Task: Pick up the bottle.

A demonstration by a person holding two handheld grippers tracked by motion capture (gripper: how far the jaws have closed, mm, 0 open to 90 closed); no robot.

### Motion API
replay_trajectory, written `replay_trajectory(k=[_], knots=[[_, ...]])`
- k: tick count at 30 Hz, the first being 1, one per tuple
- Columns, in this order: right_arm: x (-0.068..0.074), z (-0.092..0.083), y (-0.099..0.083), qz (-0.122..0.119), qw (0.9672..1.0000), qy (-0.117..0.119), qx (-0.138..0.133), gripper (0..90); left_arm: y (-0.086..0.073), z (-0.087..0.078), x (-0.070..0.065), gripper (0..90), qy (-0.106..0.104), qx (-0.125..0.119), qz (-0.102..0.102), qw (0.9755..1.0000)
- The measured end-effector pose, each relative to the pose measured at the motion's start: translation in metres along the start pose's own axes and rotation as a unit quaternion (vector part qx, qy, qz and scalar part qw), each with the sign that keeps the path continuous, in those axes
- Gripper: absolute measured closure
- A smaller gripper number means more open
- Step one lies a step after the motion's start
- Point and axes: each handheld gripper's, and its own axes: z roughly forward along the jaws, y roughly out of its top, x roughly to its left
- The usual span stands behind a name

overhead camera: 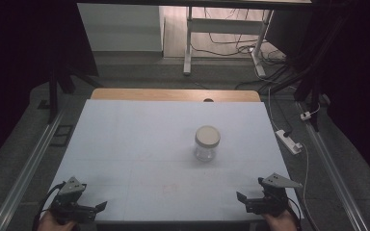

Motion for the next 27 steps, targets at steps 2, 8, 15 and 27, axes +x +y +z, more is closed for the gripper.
replay_trajectory(k=[2, 8, 15, 27], knots=[[0.0006, 0.0004, 0.0002, -0.004, 1.0, 0.001, 0.003, 0.0, 0.0002, 0.0002, 0.0, 0.5, 0.0, 0.002, 0.003, 1.0], [0.0035, 0.0031, 0.0011, -0.019, 0.9997, 0.004, 0.016, 0.0, 0.0005, 0.0009, -0.0002, 0.7, 0.0, 0.005, 0.005, 1.0], [0.0043, 0.0046, 0.0014, -0.025, 0.9994, 0.005, 0.023, 0.0, 0.0009, 0.0018, -0.0006, 0.7, 0.0, 0.009, 0.003, 1.0], [0.0055, 0.0069, 0.002, -0.03, 0.999, 0.008, 0.033, 0.0, 0.0018, 0.0037, 0.0001, 1.0, 0.002, 0.02, -0.001, 0.9998]])
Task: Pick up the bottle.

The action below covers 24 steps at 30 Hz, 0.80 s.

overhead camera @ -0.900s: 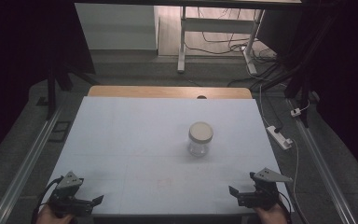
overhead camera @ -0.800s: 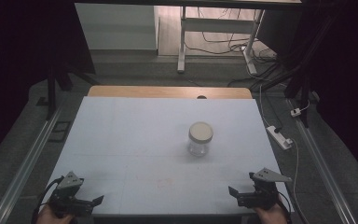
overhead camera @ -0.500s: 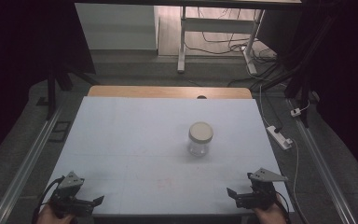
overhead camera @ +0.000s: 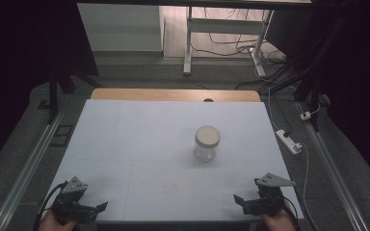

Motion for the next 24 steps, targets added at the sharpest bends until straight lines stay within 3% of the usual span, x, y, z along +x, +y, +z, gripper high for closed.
replay_trajectory(k=[10, 15, 24], knots=[[0.0017, 0.0001, 0.0011, -0.008, 1.0, -0.004, 0.004, 0.0, 0.0001, 0.0002, 0.0007, 1.1, -0.002, 0.0, -0.002, 1.0], [0.0023, -0.0003, 0.002, -0.002, 1.0, 0.001, -0.004, 0.0, 0.0001, 0.0001, 0.0007, 1.1, -0.002, 0.0, -0.003, 1.0], [0.0061, 0.0019, 0.0053, -0.015, 0.9997, 0.009, -0.015, 0.0, 0.0, -0.0001, 0.0013, 1.1, -0.003, -0.001, -0.004, 1.0]])
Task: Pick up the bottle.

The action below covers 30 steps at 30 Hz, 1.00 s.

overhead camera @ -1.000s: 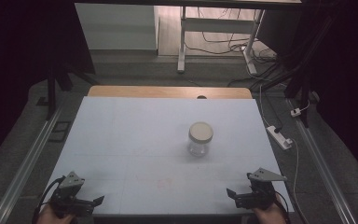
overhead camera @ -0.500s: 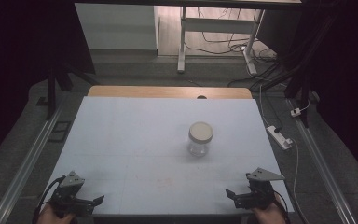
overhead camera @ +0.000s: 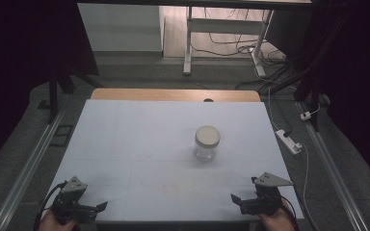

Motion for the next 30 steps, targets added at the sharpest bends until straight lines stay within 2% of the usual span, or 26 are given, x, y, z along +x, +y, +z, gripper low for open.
replay_trajectory(k=[6, 12, 18, 30], knots=[[0.002, 0.001, 0.003, -0.012, 0.9999, 0.004, -0.006, 0.0, 0.0, 0.0, 0.0, 1.1, 0.0, 0.0, 0.001, 1.0], [0.004, 0.005, 0.009, -0.009, 0.9998, 0.011, -0.011, 0.0, 0.0, 0.0, 0.0, 1.1, 0.001, 0.001, -0.001, 1.0], [0.008, 0.008, 0.014, -0.022, 0.9995, 0.014, -0.016, 0.0, 0.0, 0.0, 0.001, 1.1, -0.002, 0.001, -0.004, 1.0], [0.008, 0.015, 0.021, -0.016, 0.9992, 0.03, -0.021, 0.0, 0.0, 0.0, 0.002, 1.1, -0.002, 0.0, -0.008, 1.0]])
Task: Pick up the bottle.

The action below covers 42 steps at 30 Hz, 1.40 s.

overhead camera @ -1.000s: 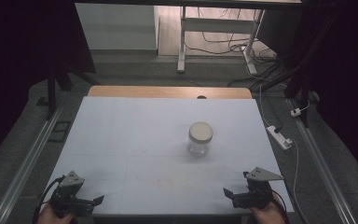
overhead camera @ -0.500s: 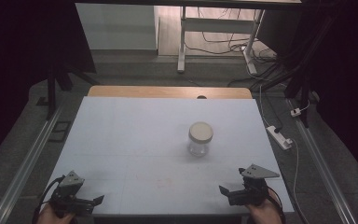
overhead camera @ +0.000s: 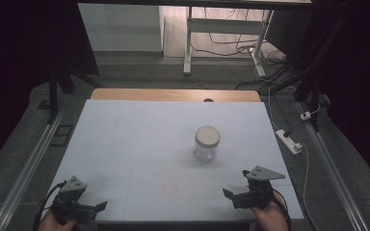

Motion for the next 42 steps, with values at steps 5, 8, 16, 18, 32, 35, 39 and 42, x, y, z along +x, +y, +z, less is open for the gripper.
replay_trajectory(k=[5, 8, 16, 18, 32, 35, 39, 42], knots=[[0.001, 0.005, 0.004, 0.0, 0.9999, 0.01, 0.001, 0.0, 0.0, 0.0, 0.0, 1.1, 0.0, 0.0, -0.001, 1.0], [0.001, 0.009, 0.006, 0.0, 0.9999, 0.016, 0.001, 0.0, 0.0, 0.0, 0.0, 1.1, 0.0, 0.001, -0.001, 1.0], [0.002, 0.016, 0.013, -0.007, 0.9997, 0.022, 0.001, 0.0, 0.0, 0.0, 0.001, 1.1, -0.002, 0.0, -0.002, 1.0], [0.001, 0.018, 0.015, -0.003, 0.9996, 0.03, 0.0, 0.0, 0.0, 0.0, 0.001, 1.1, -0.002, 0.0, -0.002, 1.0], [-0.004, 0.033, 0.03, 0.006, 0.9993, 0.037, 0.001, 0.0, 0.0, 0.0, 0.001, 1.1, -0.004, 0.0, -0.002, 1.0], [-0.006, 0.037, 0.033, 0.007, 0.9994, 0.033, 0.004, 0.0, 0.0, 0.0, 0.001, 1.2, -0.004, 0.0, -0.002, 1.0], [-0.008, 0.043, 0.037, 0.012, 0.9995, 0.027, 0.012, 0.0, 0.0, 0.0, 0.001, 1.2, -0.004, 0.001, -0.002, 1.0], [-0.009, 0.047, 0.041, 0.014, 0.9995, 0.019, 0.02, 0.0, 0.0, 0.0, 0.001, 1.2, -0.004, 0.001, -0.002, 1.0]])
